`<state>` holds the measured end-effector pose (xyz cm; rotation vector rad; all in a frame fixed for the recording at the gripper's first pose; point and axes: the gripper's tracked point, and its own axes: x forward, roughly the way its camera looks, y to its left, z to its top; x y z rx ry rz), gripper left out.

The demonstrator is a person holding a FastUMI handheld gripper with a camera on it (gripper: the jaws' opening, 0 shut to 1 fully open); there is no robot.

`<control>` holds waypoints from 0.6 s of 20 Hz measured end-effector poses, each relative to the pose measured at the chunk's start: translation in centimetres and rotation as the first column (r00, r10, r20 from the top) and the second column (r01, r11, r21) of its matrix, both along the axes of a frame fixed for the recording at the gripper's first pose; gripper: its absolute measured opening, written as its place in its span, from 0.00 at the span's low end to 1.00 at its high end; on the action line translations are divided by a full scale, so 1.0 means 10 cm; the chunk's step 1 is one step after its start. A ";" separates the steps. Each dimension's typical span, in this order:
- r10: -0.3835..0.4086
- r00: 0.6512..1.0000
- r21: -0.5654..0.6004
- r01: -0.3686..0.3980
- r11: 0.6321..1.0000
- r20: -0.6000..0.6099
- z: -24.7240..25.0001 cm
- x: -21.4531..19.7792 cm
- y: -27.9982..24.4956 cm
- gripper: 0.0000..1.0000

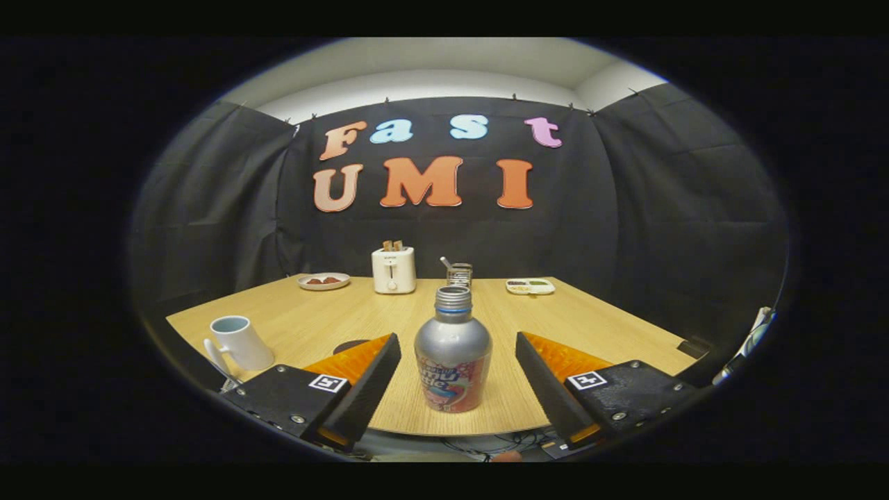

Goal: Take the bottle from table, then pour the juice into the cup, finally place the bottle on the coaster

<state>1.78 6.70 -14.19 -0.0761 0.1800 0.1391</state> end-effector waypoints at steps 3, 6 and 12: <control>-0.004 0.999 -0.001 0.004 1.000 -0.042 -0.17 0.05 0.00 0.99; -0.012 0.996 -0.002 0.012 1.000 -0.085 -0.35 0.08 -0.01 0.99; -0.012 0.992 0.014 0.014 1.000 -0.123 -0.52 0.12 -0.01 0.99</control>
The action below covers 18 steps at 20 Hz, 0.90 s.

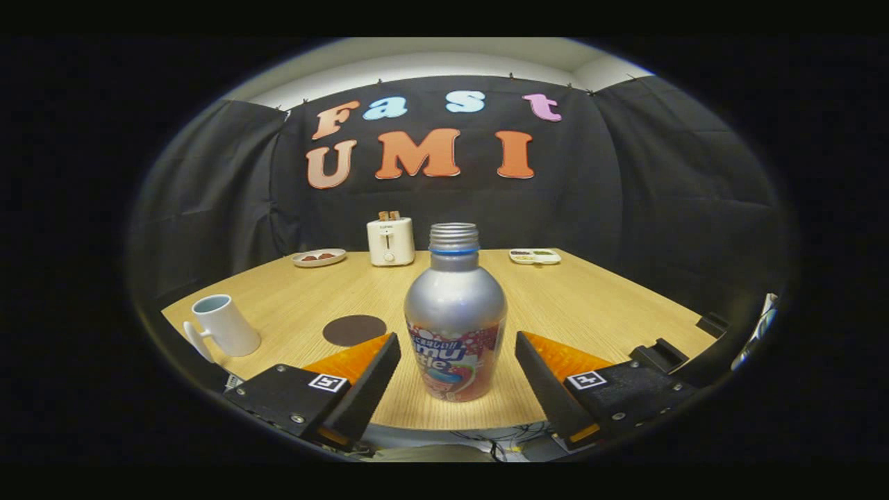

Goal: Take the bottle from table, then pour the juice into the cup, finally place the bottle on the coaster

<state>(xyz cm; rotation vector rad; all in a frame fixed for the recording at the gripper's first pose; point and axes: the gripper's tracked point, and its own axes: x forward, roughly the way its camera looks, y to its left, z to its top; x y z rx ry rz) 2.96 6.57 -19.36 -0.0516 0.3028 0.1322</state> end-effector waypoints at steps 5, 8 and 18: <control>0.005 1.000 0.009 -0.005 1.000 -0.018 -0.09 0.03 0.04 0.88; 0.003 1.000 0.011 -0.002 1.000 -0.012 -0.09 0.04 0.04 0.78; 0.000 1.000 0.013 0.000 1.000 0.015 0.09 0.02 0.16 0.75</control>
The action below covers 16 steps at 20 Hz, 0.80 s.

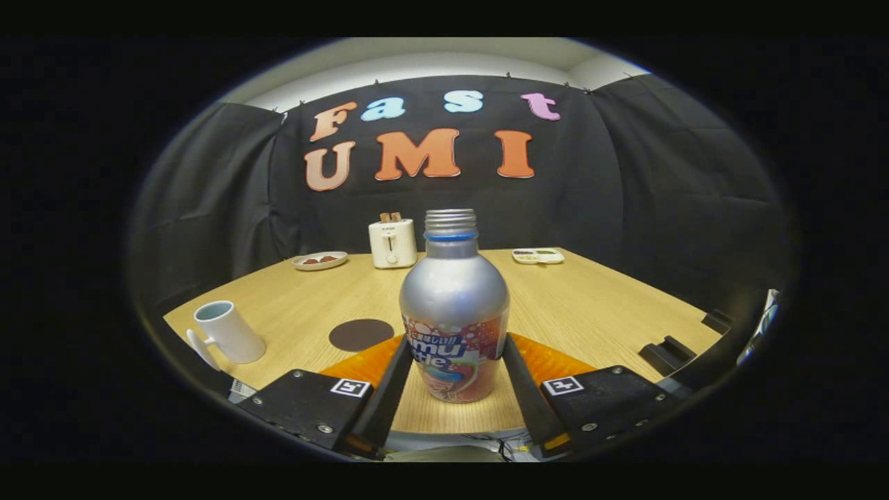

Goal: Take the bottle from table, then pour the juice into the cup, finally place the bottle on the coaster

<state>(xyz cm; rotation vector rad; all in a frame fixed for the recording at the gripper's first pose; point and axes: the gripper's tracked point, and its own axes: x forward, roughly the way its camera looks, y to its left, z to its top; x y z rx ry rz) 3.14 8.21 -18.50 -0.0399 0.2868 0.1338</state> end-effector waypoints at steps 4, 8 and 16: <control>0.022 1.000 -0.029 -0.022 0.999 0.015 0.10 -0.02 0.15 0.75; 0.052 0.999 -0.055 -0.051 0.997 0.015 0.14 -0.03 0.37 0.75; 0.071 0.997 -0.186 -0.065 0.980 0.025 0.20 0.01 0.65 0.75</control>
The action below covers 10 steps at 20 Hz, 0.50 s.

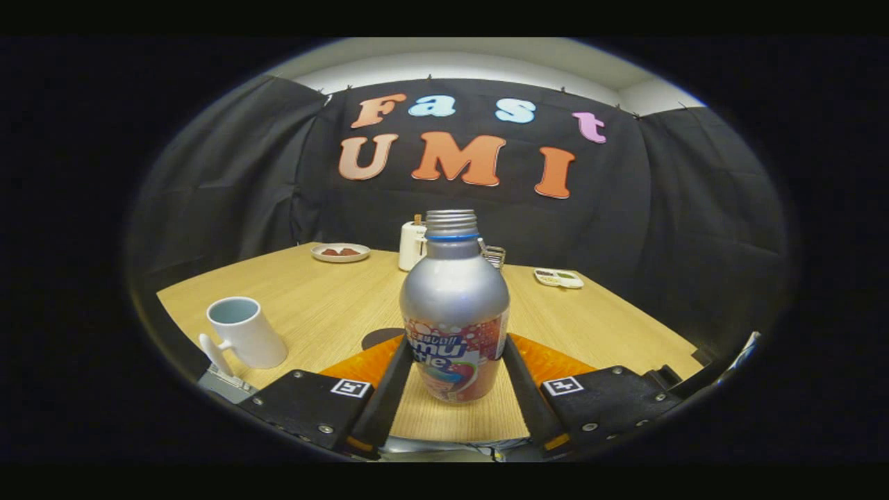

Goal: Take the bottle from table, then pour the juice into the cup, finally place the bottle on the coaster

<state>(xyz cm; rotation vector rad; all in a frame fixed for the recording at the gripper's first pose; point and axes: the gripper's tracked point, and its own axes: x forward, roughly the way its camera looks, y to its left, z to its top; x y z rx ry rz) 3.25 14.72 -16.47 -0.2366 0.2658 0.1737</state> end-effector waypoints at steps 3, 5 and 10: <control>0.025 1.000 -0.034 -0.025 0.999 0.006 0.04 -0.01 0.17 0.75; 0.047 0.999 -0.074 -0.045 0.996 0.015 0.08 -0.03 0.29 0.75; 0.094 0.994 -0.191 -0.083 0.978 0.047 0.11 -0.06 0.56 0.75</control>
